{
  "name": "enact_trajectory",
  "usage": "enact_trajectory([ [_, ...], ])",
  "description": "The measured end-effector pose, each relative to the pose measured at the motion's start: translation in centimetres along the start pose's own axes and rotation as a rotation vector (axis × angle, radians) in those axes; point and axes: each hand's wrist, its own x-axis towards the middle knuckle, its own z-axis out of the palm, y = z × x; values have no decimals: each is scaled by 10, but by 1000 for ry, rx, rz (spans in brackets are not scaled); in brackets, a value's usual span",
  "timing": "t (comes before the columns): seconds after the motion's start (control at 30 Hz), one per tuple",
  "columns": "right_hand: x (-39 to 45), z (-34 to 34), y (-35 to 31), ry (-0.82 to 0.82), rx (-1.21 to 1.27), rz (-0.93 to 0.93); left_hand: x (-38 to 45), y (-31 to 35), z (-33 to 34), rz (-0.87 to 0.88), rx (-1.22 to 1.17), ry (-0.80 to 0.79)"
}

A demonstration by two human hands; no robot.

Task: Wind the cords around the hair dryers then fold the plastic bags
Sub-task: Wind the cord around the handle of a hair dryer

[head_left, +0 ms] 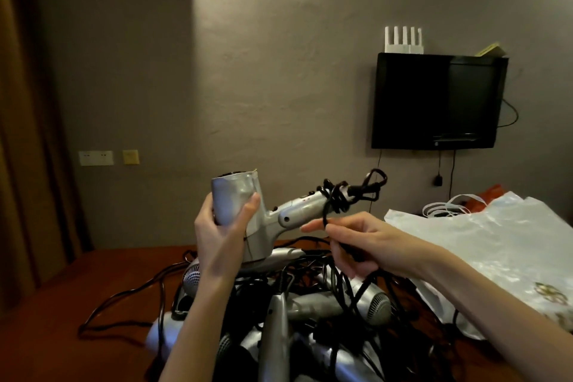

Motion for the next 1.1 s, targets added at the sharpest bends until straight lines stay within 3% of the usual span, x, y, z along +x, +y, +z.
enact_trajectory([
  [0.2, 17, 0, -16, 115, -191, -112, -5, 2, 6, 73, 43, -49],
  [0.4, 19, 10, -7, 170, -276, 16, 1, 3, -2, -66, -75, 20],
  [0.53, 18, 8, -9, 78, -287, 152, 2, 7, -2, -258, -147, -10],
  [0.67, 13, -13, -7, -134, 93, 231, 6, 5, -4, -430, -229, -152],
  [0.77, 2, -31, -3, -229, 166, 188, 4, 5, 0, -511, -275, -259],
  [0.97, -6, -40, -12, -8, -331, 378, 0, 9, 1, -550, -284, -369],
  [1.1, -3, -54, -22, -7, -650, 404, 7, 6, -7, -450, -97, -364],
])
